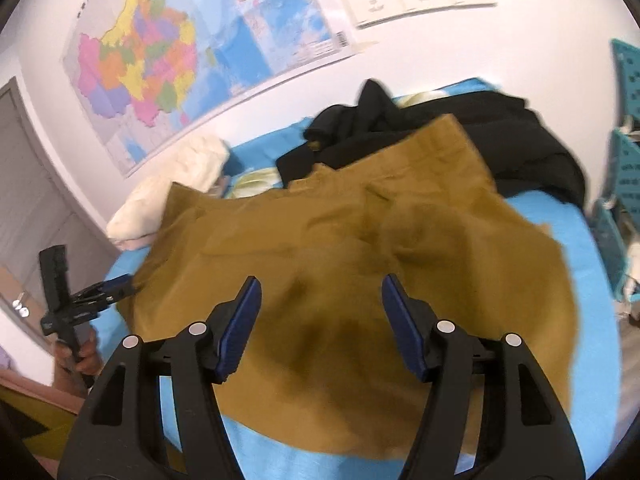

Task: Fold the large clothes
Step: 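Fold the olive-brown jacket hem over toward the collar with both grippers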

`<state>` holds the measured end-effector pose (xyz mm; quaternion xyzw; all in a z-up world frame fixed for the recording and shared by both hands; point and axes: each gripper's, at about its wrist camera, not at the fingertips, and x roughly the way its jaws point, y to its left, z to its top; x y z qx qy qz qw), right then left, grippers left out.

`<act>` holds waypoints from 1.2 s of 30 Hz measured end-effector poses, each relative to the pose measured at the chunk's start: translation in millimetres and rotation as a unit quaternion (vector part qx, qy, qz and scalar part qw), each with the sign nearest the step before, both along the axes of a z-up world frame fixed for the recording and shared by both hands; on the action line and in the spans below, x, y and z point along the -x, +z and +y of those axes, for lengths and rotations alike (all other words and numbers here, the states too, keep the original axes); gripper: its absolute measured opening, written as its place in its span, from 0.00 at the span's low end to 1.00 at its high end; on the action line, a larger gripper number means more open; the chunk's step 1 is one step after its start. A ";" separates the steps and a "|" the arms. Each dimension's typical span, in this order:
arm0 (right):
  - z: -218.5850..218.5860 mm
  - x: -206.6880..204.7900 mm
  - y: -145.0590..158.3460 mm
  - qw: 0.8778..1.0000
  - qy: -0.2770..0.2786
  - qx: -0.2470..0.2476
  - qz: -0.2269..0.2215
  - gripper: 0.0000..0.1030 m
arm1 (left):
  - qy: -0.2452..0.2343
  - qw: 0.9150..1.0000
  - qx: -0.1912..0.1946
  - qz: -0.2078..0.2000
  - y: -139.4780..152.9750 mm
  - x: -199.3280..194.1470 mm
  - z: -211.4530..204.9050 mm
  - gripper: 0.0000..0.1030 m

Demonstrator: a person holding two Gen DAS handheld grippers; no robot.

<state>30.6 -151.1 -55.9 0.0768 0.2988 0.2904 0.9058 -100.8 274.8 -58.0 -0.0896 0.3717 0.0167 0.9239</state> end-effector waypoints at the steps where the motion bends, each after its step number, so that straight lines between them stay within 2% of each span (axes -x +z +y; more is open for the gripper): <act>1: -3.7 -6.9 -8.7 1.000 -0.011 0.006 0.013 0.55 | 0.005 1.000 0.000 0.012 -6.4 -1.0 2.2 0.73; 2: -6.2 -12.4 -17.1 0.999 -0.024 0.019 0.022 0.46 | 0.006 1.000 0.003 0.023 -12.5 -2.4 3.9 0.75; 3: -6.6 -17.7 -25.3 0.999 -0.026 0.023 0.033 0.44 | 0.005 0.999 0.017 0.033 -20.9 -5.0 6.6 0.75; 5: -8.9 -21.8 -34.0 0.999 -0.026 0.001 0.040 0.44 | 0.009 0.999 0.039 0.034 -29.8 -6.7 10.4 0.79; 7: -7.5 -19.9 -32.0 0.999 -0.028 0.007 0.039 0.45 | 0.014 0.998 0.047 0.032 -32.2 -5.1 11.5 0.79; 9: -9.1 -18.3 -31.4 0.999 -0.030 -0.001 0.045 0.46 | 0.018 0.998 0.047 0.035 -30.8 -4.1 10.5 0.79; 14: -24.5 2.8 -19.5 0.996 -0.016 -0.068 0.048 0.66 | 0.036 0.998 0.036 0.022 -18.5 13.4 8.2 0.78; 17: -39.2 25.8 -14.5 0.991 0.010 -0.121 0.054 0.74 | 0.015 0.996 0.083 -0.002 -9.5 31.9 14.8 0.79; 18: -46.3 34.0 -15.8 0.987 0.022 -0.147 0.065 0.76 | 0.011 0.996 0.090 -0.007 -6.8 36.9 15.1 0.79; 21: -62.5 54.8 -22.9 0.979 0.032 -0.179 0.091 0.79 | -0.008 0.993 0.114 -0.009 -3.5 53.4 16.7 0.79; 24: -73.8 70.0 -35.4 0.971 0.036 -0.201 0.123 0.82 | -0.038 0.991 0.130 -0.004 -3.0 67.5 13.3 0.79; 28: -74.5 79.3 -55.3 0.964 0.025 -0.211 0.159 0.84 | -0.065 0.983 0.171 0.027 -15.4 73.3 9.2 0.79; 30: -72.8 77.3 -61.4 0.962 0.015 -0.216 0.166 0.84 | -0.065 0.982 0.175 0.038 -22.6 69.9 4.6 0.79; 34: -67.6 69.2 -67.1 0.959 -0.003 -0.223 0.173 0.84 | -0.059 0.971 0.226 0.050 -37.1 60.6 2.7 0.79; 36: -62.4 67.1 -64.2 0.961 -0.011 -0.215 0.170 0.86 | -0.055 0.971 0.229 0.044 -38.1 58.2 -0.1 0.79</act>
